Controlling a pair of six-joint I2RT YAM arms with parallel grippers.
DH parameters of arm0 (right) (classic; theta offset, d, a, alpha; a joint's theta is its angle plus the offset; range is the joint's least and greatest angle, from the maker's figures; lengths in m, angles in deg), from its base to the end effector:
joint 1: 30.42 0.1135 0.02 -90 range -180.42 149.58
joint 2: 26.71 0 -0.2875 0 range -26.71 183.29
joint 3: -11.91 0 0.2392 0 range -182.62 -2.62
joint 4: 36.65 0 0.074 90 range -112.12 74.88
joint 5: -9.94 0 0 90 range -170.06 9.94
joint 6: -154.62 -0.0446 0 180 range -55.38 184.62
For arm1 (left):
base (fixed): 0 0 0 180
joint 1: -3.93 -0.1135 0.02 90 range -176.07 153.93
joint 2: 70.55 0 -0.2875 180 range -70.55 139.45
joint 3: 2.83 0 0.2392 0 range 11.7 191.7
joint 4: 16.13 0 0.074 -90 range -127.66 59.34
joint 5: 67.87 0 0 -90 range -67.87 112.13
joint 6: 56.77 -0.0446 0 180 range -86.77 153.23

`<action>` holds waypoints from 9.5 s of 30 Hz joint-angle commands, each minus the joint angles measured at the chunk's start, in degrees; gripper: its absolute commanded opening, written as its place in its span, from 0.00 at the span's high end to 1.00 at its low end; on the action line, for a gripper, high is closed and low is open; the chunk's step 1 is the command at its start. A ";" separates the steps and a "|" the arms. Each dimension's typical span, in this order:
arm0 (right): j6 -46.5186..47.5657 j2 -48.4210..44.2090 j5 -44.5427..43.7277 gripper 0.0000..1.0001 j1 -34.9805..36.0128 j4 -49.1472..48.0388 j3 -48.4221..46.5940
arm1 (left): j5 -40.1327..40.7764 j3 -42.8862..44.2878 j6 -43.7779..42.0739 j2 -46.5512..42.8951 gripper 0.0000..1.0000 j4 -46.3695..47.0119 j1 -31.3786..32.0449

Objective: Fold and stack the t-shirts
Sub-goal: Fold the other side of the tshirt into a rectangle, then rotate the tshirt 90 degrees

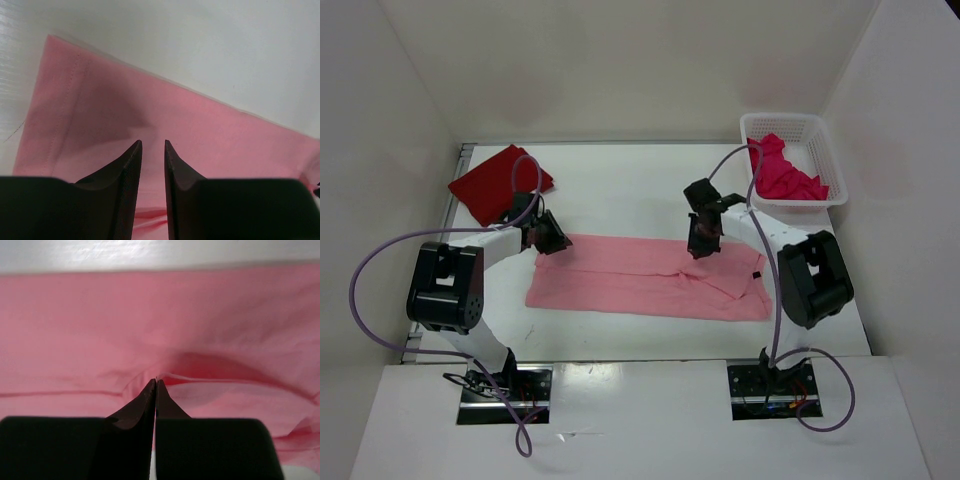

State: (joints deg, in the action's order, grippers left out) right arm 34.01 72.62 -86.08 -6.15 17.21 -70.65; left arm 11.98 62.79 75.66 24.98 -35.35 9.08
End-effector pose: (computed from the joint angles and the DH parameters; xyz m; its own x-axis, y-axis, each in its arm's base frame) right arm 0.3072 0.1334 0.2165 -0.9322 0.1352 -0.3358 0.1134 0.9900 0.0837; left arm 0.3301 -0.0376 0.1912 -0.6930 -0.6044 -0.3931 -0.3582 0.7618 -0.5398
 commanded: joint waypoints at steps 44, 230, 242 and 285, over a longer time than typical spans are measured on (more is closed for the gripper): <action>-8.24 -17.06 14.53 0.92 7.71 14.54 13.35 | -2.50 3.48 -0.42 -3.50 0.67 0.82 0.21; 7.49 11.85 -2.14 0.42 11.24 -0.67 -15.55 | -9.10 -3.63 1.07 -12.64 0.59 -2.17 -6.03; 11.45 15.11 -11.12 0.92 11.24 6.45 -28.45 | -9.10 -3.63 1.07 -13.70 0.59 -1.64 -6.03; -4.90 -2.74 16.04 0.60 -7.57 -9.10 6.15 | -10.15 -4.24 0.02 -8.51 0.58 0.47 -6.03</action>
State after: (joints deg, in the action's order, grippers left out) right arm 30.12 72.75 -73.08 -14.17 12.34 -65.14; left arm 2.74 59.01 76.82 15.78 -37.43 2.76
